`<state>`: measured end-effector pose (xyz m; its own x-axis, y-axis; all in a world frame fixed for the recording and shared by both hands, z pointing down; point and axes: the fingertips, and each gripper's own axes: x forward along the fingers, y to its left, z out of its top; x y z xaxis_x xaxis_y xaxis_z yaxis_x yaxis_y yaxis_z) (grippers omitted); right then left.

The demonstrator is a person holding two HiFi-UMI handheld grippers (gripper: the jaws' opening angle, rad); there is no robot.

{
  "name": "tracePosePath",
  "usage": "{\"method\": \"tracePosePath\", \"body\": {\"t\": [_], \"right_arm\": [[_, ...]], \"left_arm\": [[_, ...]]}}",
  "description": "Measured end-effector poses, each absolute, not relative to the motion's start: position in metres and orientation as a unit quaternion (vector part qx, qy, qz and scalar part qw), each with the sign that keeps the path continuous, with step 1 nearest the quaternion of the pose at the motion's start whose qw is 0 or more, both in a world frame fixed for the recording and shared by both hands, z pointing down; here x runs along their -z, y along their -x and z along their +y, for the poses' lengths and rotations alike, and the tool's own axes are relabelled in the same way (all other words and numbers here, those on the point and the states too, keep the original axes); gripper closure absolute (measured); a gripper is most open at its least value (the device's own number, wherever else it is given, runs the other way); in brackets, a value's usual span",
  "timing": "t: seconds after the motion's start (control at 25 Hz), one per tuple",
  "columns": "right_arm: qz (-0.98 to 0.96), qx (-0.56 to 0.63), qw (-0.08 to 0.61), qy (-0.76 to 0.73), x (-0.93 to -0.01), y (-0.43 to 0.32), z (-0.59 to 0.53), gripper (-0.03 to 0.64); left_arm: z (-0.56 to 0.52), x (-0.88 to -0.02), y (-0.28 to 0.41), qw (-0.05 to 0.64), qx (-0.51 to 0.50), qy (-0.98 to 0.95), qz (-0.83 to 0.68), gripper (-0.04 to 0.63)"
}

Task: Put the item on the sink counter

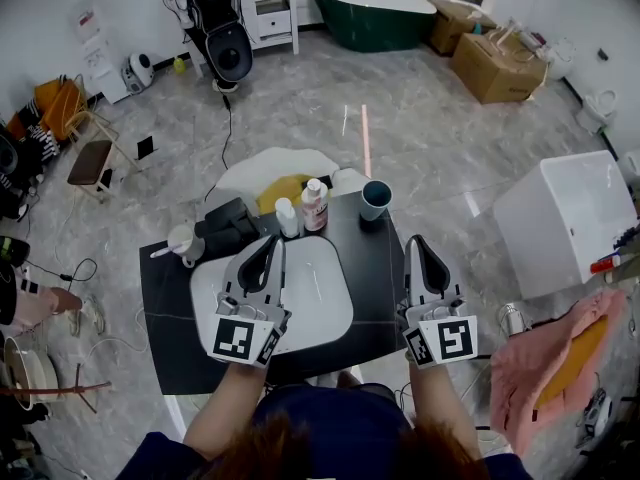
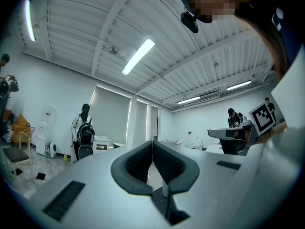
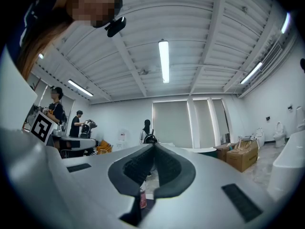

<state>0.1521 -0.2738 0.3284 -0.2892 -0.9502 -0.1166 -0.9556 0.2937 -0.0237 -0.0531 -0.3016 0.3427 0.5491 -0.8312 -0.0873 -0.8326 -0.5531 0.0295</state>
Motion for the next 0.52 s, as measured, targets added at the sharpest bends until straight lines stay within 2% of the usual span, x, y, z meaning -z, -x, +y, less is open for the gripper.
{"method": "tracePosePath", "body": {"t": [0.52], "right_arm": [[0.802, -0.023, 0.048, 0.595, -0.335, -0.151, -0.258, 0.601]], "left_arm": [[-0.287, -0.346, 0.053, 0.009, -0.046, 0.883, 0.468, 0.574]]}}
